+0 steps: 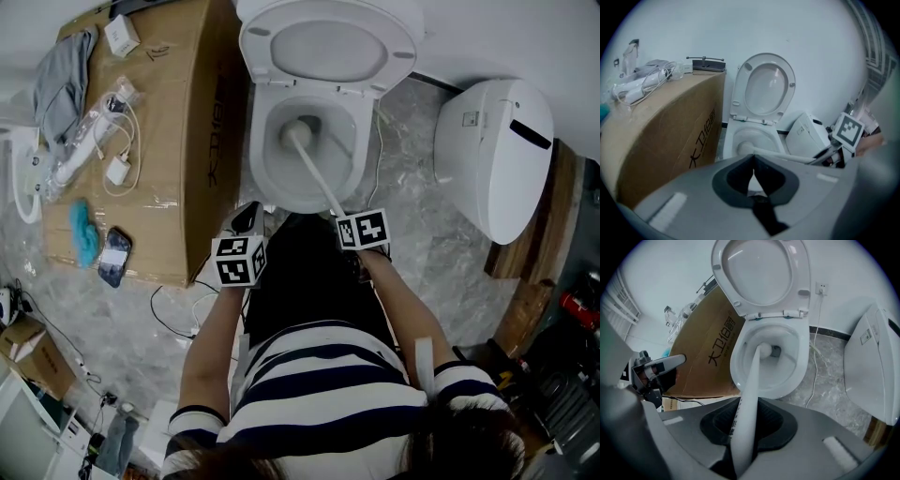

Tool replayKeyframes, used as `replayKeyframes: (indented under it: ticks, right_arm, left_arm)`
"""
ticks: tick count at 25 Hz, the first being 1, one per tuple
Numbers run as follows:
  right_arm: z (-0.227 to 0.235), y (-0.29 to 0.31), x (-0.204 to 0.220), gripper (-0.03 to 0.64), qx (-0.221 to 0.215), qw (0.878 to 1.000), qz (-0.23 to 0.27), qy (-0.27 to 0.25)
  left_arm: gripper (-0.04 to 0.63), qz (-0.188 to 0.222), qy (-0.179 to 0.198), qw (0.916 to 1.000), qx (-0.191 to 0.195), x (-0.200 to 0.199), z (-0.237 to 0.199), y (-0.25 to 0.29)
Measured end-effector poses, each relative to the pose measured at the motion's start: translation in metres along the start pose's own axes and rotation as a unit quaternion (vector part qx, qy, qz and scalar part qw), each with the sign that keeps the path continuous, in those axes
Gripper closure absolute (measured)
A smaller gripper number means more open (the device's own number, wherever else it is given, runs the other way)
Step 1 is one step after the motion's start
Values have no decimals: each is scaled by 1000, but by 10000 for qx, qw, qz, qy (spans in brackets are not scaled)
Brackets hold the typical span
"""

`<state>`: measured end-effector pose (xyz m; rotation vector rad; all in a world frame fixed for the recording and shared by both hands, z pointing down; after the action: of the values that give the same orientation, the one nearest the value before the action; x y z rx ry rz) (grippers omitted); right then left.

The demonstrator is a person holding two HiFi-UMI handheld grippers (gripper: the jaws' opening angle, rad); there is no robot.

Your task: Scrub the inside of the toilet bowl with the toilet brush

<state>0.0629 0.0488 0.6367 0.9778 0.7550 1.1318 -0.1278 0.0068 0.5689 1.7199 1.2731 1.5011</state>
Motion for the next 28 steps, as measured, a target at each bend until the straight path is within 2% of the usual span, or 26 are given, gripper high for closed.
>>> replayKeyframes:
  ticks: [14, 21, 28]
  right_arm:
    - [-4, -4, -31, 532, 208, 9987, 189, -420]
    - [8, -8, -41, 532, 345, 9982, 267, -408]
    - [25, -16, -37, 532, 488, 9980, 371, -174]
  left_arm:
    - [595, 78, -64, 9999, -93, -2, -12, -7]
    - [595, 82, -23, 9999, -58, -4, -9, -5]
    - [595, 67, 83, 9999, -9, -7, -5, -3]
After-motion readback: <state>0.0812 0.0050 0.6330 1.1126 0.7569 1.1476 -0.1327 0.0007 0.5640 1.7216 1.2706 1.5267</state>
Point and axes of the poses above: the fingertips, and each gripper's own axes: y forward along the fingers, z to its right, x out of its underside, the point moved 1 cm from there along -y, backward along the fingers, and after that the axes turned 6 degrees about -z, right-handed, at the moved point
